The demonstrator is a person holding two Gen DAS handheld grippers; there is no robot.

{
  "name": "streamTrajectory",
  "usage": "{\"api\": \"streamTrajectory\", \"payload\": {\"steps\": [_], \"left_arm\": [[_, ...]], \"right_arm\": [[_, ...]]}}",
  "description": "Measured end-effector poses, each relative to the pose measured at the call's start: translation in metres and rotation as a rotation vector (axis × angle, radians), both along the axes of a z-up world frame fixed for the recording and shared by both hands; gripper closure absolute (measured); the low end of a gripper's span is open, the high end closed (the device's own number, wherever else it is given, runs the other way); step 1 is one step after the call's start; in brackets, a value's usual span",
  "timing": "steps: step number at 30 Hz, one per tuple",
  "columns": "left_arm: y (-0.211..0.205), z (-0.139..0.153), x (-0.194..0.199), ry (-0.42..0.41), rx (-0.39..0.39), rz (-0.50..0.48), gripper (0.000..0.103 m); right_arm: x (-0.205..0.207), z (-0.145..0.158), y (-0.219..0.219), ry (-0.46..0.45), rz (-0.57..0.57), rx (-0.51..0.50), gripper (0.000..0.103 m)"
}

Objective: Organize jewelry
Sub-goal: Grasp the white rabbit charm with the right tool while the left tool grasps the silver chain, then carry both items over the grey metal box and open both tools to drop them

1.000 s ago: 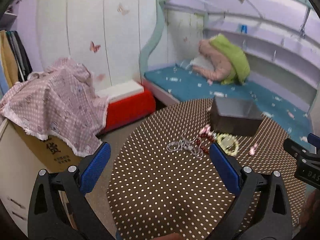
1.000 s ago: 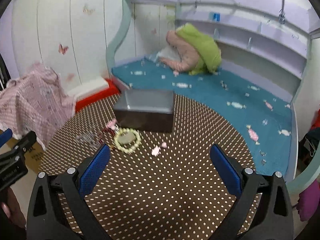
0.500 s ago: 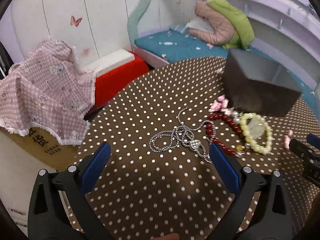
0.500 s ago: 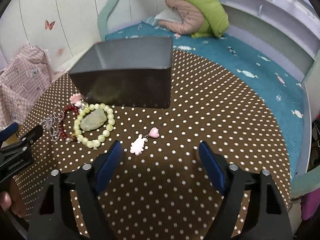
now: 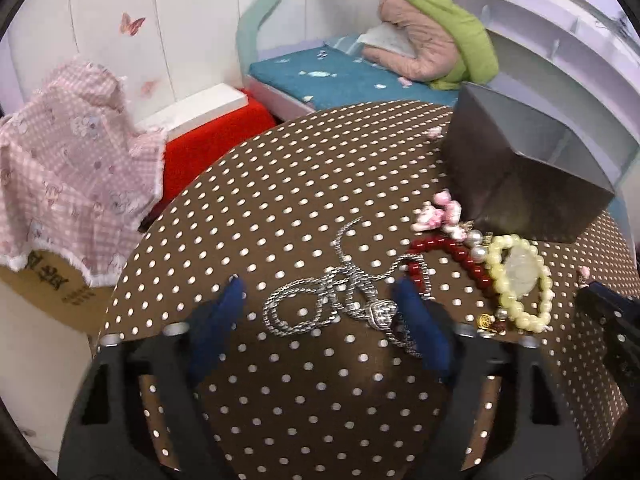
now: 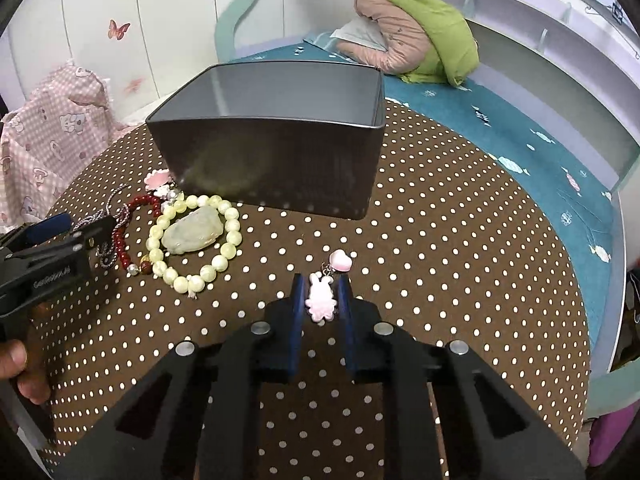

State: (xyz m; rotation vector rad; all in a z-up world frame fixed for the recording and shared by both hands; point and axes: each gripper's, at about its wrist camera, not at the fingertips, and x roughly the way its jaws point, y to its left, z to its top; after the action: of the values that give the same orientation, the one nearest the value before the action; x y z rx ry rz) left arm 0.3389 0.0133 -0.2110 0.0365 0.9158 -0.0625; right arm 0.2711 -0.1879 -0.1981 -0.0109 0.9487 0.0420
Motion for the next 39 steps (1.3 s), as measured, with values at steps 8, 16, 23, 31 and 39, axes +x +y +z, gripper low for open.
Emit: {"api": "streamTrajectory", "payload": {"steps": [8, 16, 23, 31, 39], "left_arm": [[-0.001, 0.01, -0.017, 0.01, -0.093, -0.089, 0.098], [0.011, 0.037, -0.048, -0.033, -0.13, -0.106, 0.099], [0.014, 0.07, -0.063, -0.097, -0.142, -0.117, 0.099], [0.005, 0.128, -0.071, -0.224, -0.126, -0.176, 0.099], [-0.01, 0.2, -0.069, -0.366, -0.124, -0.25, 0.099]], "right_arm": [[-0.009, 0.004, 0.0, -0.012, 0.01, 0.033, 0.088], [-0.02, 0.019, -0.005, -0.041, 0.024, 0.052, 0.088], [-0.027, 0.033, -0.003, -0.073, 0.028, 0.058, 0.088], [-0.025, 0.068, 0.002, -0.143, 0.069, 0.07, 0.088], [-0.01, 0.125, 0.01, -0.251, 0.123, 0.053, 0.088]]}}
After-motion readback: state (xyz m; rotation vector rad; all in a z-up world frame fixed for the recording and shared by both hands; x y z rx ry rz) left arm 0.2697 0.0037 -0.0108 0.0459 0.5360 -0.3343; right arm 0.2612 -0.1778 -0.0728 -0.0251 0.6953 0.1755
